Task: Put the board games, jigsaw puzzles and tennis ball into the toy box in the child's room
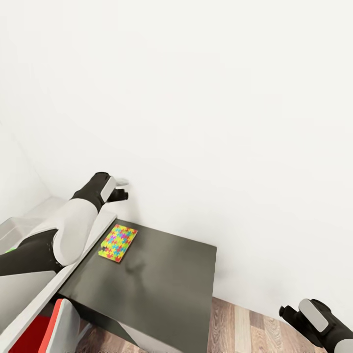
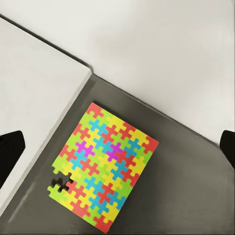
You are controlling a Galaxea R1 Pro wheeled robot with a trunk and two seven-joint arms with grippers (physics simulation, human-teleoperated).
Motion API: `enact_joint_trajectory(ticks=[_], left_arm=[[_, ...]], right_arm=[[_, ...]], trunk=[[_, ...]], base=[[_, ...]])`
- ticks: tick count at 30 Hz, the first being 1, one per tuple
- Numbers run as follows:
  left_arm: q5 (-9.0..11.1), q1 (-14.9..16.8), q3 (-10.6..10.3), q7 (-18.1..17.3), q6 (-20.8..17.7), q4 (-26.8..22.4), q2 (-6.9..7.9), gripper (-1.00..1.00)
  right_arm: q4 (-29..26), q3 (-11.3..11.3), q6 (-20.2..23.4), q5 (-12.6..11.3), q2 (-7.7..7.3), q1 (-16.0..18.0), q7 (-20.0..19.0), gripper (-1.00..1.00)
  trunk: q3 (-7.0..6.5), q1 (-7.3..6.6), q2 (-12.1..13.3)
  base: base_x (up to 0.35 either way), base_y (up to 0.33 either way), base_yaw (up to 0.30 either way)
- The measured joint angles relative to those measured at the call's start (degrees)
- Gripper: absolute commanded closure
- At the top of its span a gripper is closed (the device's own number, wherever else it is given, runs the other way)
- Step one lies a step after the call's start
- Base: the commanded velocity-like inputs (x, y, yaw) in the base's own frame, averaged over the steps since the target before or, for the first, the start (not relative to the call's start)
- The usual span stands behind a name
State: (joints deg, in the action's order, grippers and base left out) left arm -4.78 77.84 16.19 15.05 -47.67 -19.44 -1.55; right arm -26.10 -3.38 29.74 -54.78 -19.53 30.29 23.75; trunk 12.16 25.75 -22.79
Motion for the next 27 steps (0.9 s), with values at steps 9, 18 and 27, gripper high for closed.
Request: enact_joint_trajectory(ticks=[9,18,27], left_arm=[[-0.16,2.00,-0.13,-4.11,-3.19,0.07,0.68,-1.00],[-0.12,2.47,-0.07,-4.56,-4.93,0.14,1.87,-1.00],[-0.10,5.42,-0.14,-4.67,-8.55,0.14,2.17,-1.00]], right_arm=[[-0.07,0.04,0.84,-0.01,-0.30,0.00,-0.05,-1.00],[-0.14,0.11,1.73,0.07,-0.35,0.00,-0.02,-1.00],[-0.22,0.09,3.76,0.16,-0.51,0.00,0.01,-1.00]], trunk=[[0.85,0.00,0.00],[1.70,0.00,0.00],[2.54,0.00,0.00]], base=[[0.000,0.000,0.000],[0.000,0.000,0.000],[0.000,0.000,0.000]])
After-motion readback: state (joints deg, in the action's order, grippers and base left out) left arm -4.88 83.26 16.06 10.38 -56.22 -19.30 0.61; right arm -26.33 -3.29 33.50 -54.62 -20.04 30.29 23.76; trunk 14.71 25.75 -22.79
